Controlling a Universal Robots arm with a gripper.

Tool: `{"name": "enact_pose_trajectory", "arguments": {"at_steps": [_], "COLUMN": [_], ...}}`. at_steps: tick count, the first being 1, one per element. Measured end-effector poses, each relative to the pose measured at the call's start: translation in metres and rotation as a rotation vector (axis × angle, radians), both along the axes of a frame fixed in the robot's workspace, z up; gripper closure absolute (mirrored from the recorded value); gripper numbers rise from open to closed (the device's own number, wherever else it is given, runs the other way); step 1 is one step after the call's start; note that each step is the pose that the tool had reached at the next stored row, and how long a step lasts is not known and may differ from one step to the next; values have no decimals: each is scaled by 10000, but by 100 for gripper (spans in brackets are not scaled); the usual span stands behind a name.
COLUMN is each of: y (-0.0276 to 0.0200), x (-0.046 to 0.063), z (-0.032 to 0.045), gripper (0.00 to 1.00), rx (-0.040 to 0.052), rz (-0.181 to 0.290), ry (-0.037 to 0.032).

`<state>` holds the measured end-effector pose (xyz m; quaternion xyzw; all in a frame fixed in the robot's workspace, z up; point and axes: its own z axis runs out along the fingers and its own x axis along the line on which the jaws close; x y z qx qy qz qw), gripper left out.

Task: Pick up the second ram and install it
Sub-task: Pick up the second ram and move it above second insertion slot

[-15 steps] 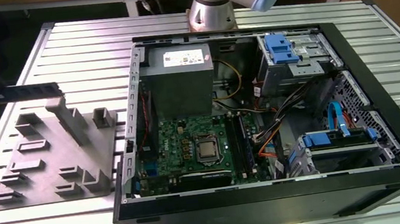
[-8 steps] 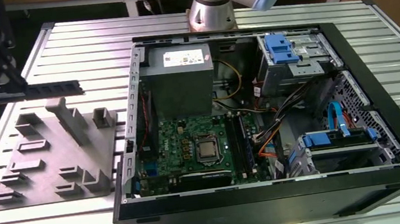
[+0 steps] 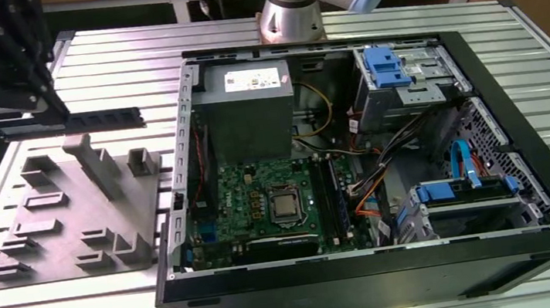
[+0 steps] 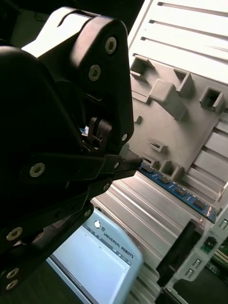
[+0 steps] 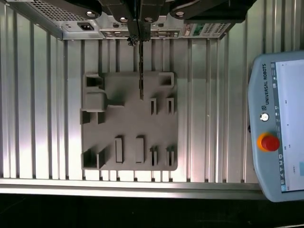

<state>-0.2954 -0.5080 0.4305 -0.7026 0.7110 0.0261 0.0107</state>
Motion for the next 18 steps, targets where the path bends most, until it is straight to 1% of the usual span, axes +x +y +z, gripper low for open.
{"name": "enact_pose_trajectory", "arguments": {"at_steps": [11, 18], "y": [0, -1], "x": [358, 628], "z": [-4, -8], "gripper": [92, 92], "rx": [8, 11], "rz": [0, -1], "ry": [0, -1]}}
